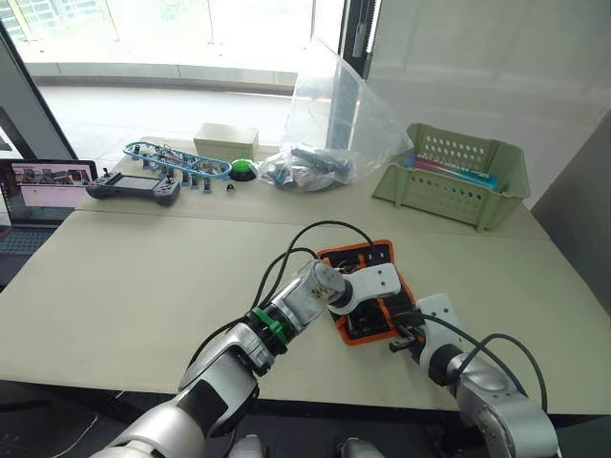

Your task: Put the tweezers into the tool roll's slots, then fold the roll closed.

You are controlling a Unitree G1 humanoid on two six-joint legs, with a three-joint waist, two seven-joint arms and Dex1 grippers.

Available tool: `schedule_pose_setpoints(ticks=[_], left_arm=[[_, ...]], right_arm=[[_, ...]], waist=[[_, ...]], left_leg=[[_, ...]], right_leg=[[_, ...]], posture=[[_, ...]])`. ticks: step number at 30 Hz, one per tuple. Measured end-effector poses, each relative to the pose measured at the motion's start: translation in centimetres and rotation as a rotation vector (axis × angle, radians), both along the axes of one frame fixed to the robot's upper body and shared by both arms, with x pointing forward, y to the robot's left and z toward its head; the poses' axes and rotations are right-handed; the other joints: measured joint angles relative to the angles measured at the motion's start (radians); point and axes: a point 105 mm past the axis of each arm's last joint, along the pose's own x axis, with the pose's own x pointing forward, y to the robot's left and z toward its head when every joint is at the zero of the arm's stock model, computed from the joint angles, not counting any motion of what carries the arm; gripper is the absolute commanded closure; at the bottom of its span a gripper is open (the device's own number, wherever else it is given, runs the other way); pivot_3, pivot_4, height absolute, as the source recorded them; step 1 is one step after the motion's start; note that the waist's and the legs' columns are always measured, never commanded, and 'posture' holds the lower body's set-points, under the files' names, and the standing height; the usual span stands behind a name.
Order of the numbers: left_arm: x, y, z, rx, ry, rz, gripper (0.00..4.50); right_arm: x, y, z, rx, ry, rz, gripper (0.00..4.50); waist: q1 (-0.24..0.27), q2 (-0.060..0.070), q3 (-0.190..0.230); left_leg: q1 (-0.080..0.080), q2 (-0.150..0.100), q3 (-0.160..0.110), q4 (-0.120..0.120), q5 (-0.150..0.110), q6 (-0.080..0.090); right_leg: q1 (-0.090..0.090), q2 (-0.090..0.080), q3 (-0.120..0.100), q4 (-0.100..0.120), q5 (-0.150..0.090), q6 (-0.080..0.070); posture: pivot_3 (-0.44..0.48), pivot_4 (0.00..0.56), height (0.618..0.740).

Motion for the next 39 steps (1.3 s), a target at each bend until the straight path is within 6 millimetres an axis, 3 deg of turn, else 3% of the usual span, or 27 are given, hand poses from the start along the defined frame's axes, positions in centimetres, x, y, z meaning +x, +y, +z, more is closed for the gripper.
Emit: schedule_pose_setpoints(ticks=[15, 17, 21, 28, 30, 33, 36, 39], left_arm=[[0.4, -0.5, -0.2, -0.026, -0.010, -0.020, 4.48], [0.5, -0.5, -0.2, -0.030, -0.005, -0.015, 3.60], [0.7, 0.5, 0.9, -0.031, -0.017, -0.014, 2.44], [0.6, 3.8, 6.4, -0.104, -0.078, -0.011, 0.07], [-0.1, 5.4, 7.1, -0.139, -0.075, -0.003, 0.02], [-1.0, 8.2, 6.6, -0.177, -0.037, 0.046, 0.02], [-1.4, 11.7, 5.8, -0.283, -0.034, 0.165, 0.02], [-1.3, 15.9, 5.4, -0.299, -0.144, 0.273, 0.02]], right_arm=[[0.0, -0.4, -0.1, -0.014, 0.004, -0.015, 4.50], [0.0, -0.3, -0.1, -0.013, 0.003, -0.015, 4.50], [0.0, 0.0, 0.0, -0.004, -0.001, -0.001, 4.50], [-0.1, 0.7, 0.2, 0.012, -0.005, 0.028, 4.50], [-0.1, 0.8, 0.3, 0.016, -0.005, 0.038, 4.50], [0.0, 0.9, 0.3, 0.018, -0.007, 0.047, 4.50], [0.0, 0.8, 0.3, 0.011, -0.007, 0.048, 4.50], [0.1, 0.7, 0.4, 0.009, -0.017, 0.053, 4.50]], waist=[[0.006, -0.001, -0.002], [0.005, -0.001, -0.002], [-0.004, -0.001, -0.002], [-0.027, 0.002, -0.002], [-0.035, 0.003, -0.002], [-0.042, 0.005, -0.002], [-0.041, 0.006, -0.001], [-0.039, 0.006, -0.001]], left_leg=[[-0.001, -0.007, -0.004, 0.000, 0.001, 0.002], [-0.001, -0.007, -0.004, 0.000, 0.001, 0.002], [-0.003, -0.007, -0.005, 0.000, 0.001, 0.002], [-0.004, -0.005, -0.008, 0.000, 0.002, 0.003], [-0.003, -0.005, -0.008, -0.001, 0.001, 0.003], [-0.003, -0.005, -0.009, -0.002, 0.001, 0.003], [-0.002, -0.006, -0.010, -0.002, 0.001, 0.003], [0.001, -0.005, -0.009, -0.002, 0.001, 0.003]], right_leg=[[0.003, -0.004, 0.000, -0.001, 0.001, 0.002], [0.002, -0.004, 0.000, -0.001, 0.001, 0.002], [0.000, -0.004, 0.000, 0.001, 0.001, 0.003], [-0.002, 0.000, 0.000, 0.002, 0.002, 0.008], [-0.002, -0.001, 0.001, 0.003, 0.002, 0.007], [-0.002, -0.001, 0.001, 0.005, 0.001, 0.006], [-0.002, -0.001, 0.001, 0.008, 0.000, 0.005], [-0.002, -0.003, 0.001, 0.011, -0.001, 0.004]], posture=[[0.000, 0.150, 0.740], [0.000, 0.150, 0.740], [0.000, 0.150, 0.740], [0.000, 0.150, 0.740], [0.000, 0.150, 0.740], [0.000, 0.150, 0.740], [0.000, 0.150, 0.740], [0.000, 0.150, 0.740]])
